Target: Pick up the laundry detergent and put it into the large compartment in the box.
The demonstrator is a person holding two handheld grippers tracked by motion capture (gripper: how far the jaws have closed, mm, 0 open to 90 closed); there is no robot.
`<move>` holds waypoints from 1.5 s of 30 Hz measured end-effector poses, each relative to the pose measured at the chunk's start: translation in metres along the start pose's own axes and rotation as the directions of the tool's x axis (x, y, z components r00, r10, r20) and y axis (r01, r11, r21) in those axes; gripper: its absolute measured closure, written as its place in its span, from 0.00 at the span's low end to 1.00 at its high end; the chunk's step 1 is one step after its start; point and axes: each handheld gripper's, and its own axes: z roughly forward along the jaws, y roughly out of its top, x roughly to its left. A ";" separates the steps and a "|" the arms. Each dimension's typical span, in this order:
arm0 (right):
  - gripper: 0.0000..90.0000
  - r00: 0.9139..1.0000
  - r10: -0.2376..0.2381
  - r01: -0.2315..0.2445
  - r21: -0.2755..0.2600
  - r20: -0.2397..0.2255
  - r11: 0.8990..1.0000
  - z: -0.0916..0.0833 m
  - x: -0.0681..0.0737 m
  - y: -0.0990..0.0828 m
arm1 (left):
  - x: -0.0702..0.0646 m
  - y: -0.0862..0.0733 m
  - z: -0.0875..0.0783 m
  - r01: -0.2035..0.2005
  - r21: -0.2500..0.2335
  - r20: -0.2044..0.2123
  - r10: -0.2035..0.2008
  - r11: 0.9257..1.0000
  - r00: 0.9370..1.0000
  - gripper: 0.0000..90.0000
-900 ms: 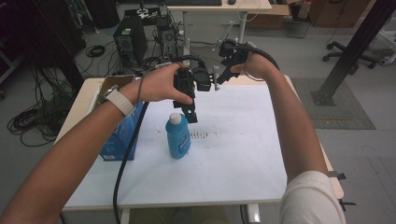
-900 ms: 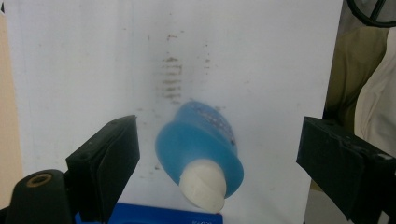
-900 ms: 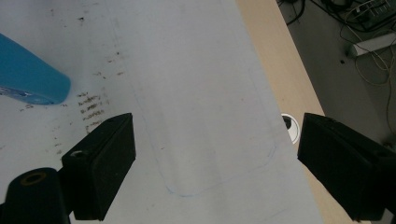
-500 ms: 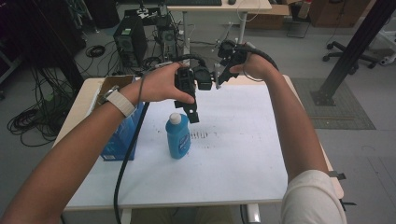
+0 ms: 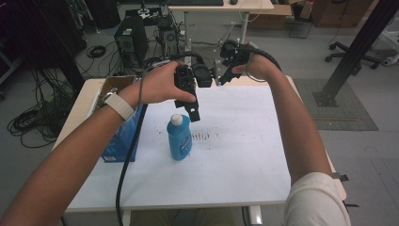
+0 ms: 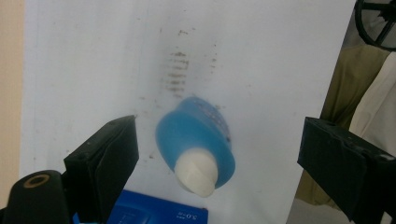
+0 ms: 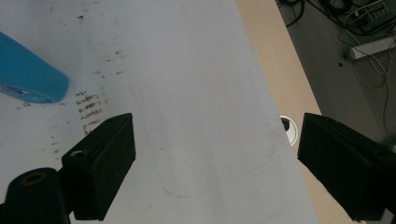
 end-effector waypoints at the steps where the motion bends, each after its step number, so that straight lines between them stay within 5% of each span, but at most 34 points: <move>1: 0.13 1.000 0.000 0.000 -0.002 0.000 1.000 0.000 0.000 0.000 | -0.001 -0.001 -0.002 0.009 -0.002 0.009 -0.009 1.000 1.000 0.14; 19: 0.13 1.000 -0.003 0.003 -0.007 0.003 1.000 -0.004 0.001 -0.001 | -0.001 -0.002 -0.012 0.129 0.005 -0.001 -0.129 0.992 0.992 0.14; 20: 0.13 1.000 -0.003 0.003 -0.007 0.004 1.000 -0.004 0.002 -0.001 | 0.000 -0.003 -0.013 0.173 -0.003 -0.007 -0.173 0.985 0.985 0.14; 25: 0.13 1.000 -0.004 0.004 -0.004 0.006 1.000 -0.005 0.003 -0.001 | 0.004 -0.004 -0.016 0.234 0.002 -0.029 -0.233 0.972 0.972 0.13; 27: 0.13 1.000 -0.005 0.005 0.001 0.006 1.000 -0.006 0.004 -0.001 | 0.005 -0.006 -0.017 0.270 -0.003 -0.045 -0.269 0.963 0.962 0.13; 28: 0.13 1.000 -0.004 0.004 0.000 0.008 1.000 -0.006 0.004 -0.001 | 0.006 -0.007 -0.018 0.302 -0.002 -0.057 -0.301 0.953 0.952 0.13; 29: 0.13 1.000 -0.004 0.004 -0.001 0.007 1.000 -0.006 0.004 0.000 | 0.006 -0.007 -0.018 0.302 -0.002 -0.057 -0.301 0.953 0.952 0.13; 30: 0.13 1.000 -0.002 0.002 -0.003 0.008 1.000 -0.006 0.004 0.000 | 0.007 -0.009 -0.019 0.330 -0.003 -0.065 -0.329 0.944 0.942 0.13; 31: 0.13 1.000 -0.002 0.002 -0.002 0.008 1.000 -0.006 0.004 0.000 | 0.007 -0.009 -0.019 0.330 -0.003 -0.065 -0.329 0.944 0.942 0.13; 32: 0.13 1.000 -0.003 0.003 -0.004 0.008 1.000 -0.006 0.003 0.000 | 0.008 -0.009 -0.019 0.345 -0.004 -0.070 -0.344 0.939 0.936 0.13; 33: 0.13 1.000 -0.004 0.004 -0.005 0.007 1.000 -0.006 0.003 0.000 | 0.008 -0.011 -0.019 0.384 0.001 -0.064 -0.383 0.923 0.921 0.14; 34: 0.13 1.000 -0.004 0.004 -0.005 0.007 1.000 -0.006 0.003 0.000 | 0.008 -0.011 -0.019 0.384 0.001 -0.064 -0.383 0.923 0.921 0.14; 36: 0.13 1.000 -0.008 0.008 -0.001 0.008 1.000 -0.005 0.003 0.000 | 0.009 -0.012 -0.019 0.433 0.003 -0.071 -0.432 0.901 0.899 0.14; 39: 0.13 1.000 -0.005 0.005 0.004 0.007 1.000 -0.005 0.004 0.000 | 0.009 -0.013 -0.020 0.466 0.004 -0.083 -0.464 0.885 0.882 0.14; 45: 0.13 1.000 -0.009 0.009 0.001 0.008 1.000 -0.006 0.004 0.000 | 0.008 -0.013 -0.021 0.488 0.001 -0.093 -0.486 0.873 0.869 0.14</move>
